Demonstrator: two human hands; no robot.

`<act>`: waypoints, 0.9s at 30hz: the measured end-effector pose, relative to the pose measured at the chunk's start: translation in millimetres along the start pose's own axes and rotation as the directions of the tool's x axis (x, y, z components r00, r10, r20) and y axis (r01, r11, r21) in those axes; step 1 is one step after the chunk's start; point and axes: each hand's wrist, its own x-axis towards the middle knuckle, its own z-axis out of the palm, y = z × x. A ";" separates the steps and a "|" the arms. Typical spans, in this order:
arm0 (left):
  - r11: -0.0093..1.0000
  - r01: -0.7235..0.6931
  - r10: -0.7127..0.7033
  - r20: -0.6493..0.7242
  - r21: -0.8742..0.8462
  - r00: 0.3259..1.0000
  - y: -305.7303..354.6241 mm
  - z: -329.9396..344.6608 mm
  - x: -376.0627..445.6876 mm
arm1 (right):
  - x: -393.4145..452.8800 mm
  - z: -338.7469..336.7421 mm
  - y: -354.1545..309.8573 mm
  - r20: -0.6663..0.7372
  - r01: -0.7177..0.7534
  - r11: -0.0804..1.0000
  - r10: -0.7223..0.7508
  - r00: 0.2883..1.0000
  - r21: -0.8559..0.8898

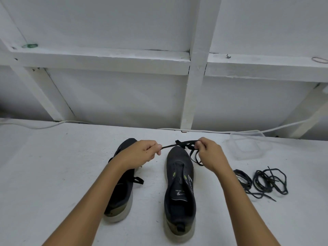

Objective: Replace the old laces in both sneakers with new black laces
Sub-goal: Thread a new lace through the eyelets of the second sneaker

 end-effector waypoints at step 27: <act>0.735 0.050 -0.331 -0.293 -0.676 0.897 -15.2 99.5 6.5 | -39.5 42.2 6.8 0.098 0.065 0.993 -0.074 0.992 0.094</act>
